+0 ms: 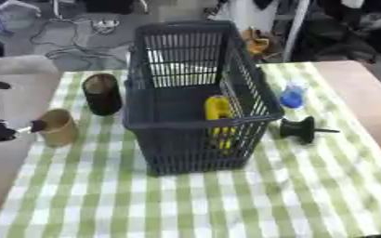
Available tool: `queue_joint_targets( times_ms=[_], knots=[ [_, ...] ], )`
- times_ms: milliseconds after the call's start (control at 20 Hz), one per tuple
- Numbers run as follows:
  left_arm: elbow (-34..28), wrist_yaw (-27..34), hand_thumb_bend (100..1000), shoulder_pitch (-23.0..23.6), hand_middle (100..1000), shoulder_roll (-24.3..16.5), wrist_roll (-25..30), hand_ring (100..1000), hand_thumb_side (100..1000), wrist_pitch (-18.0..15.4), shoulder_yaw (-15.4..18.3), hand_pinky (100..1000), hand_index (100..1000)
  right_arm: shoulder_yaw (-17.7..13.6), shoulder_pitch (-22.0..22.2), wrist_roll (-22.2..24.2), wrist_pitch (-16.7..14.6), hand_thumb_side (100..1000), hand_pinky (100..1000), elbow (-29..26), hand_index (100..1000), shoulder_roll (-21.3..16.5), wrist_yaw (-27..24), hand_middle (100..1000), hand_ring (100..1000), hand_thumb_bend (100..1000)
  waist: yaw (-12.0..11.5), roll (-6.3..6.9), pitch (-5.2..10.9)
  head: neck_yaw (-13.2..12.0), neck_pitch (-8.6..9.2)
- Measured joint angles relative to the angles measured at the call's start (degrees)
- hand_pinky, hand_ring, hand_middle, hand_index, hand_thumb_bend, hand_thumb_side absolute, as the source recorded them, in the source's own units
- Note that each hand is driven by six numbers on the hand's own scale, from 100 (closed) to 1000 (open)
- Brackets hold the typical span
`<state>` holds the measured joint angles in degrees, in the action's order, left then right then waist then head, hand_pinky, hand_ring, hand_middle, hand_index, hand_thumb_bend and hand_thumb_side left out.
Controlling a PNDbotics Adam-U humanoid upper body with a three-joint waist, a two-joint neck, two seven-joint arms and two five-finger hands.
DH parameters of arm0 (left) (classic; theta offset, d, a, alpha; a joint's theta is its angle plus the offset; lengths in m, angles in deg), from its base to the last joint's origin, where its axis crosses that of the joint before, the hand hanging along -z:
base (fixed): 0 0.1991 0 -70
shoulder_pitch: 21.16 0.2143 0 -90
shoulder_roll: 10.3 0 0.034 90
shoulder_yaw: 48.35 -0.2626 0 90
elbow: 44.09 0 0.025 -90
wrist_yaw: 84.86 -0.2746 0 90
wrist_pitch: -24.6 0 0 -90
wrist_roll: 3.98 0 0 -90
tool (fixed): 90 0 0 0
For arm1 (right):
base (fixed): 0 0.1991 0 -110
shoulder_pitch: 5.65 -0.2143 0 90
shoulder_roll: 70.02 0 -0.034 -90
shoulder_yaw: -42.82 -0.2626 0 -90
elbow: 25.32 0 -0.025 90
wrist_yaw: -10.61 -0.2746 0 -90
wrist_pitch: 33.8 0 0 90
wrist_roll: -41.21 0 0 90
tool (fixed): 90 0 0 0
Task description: Pick up objects on the table and place them in the box.
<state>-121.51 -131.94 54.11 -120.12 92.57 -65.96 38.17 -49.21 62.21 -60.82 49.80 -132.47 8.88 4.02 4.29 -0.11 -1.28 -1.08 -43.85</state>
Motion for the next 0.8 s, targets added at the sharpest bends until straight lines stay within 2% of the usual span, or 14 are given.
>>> queue_joint_targets(
  times_ms=[100,250,550,800],
  knots=[
    [2.66,-2.0,1000,-0.67,347,0.01,2.01,611,755,-1.99,-1.21,759,844,0.01,-0.01,0.06,0.0,742,614,0.0,963,0.0,0.0,740,760,121,-0.03,-0.01,0.0,0.03,0.0],
    [5.58,-5.12,1000,-1.99,347,0.08,5.13,611,754,-5.1,-1.23,759,844,0.01,-0.01,0.07,0.01,743,614,0.01,963,0.0,0.0,740,760,122,-0.09,-0.01,0.0,0.13,0.0],
    [7.11,-10.43,1000,-3.67,345,0.57,11.2,610,748,-10.78,1.51,758,841,0.01,0.0,0.07,0.01,742,614,0.01,963,0.0,0.0,740,761,121,-0.39,-0.01,0.0,0.25,0.0],
    [5.2,-13.04,1000,-6.02,349,1.31,15.84,602,743,-9.97,3.56,747,846,0.01,0.07,0.07,0.01,743,614,0.02,963,0.0,0.0,740,761,122,-0.46,-0.01,0.0,0.43,0.0]
  ],
)
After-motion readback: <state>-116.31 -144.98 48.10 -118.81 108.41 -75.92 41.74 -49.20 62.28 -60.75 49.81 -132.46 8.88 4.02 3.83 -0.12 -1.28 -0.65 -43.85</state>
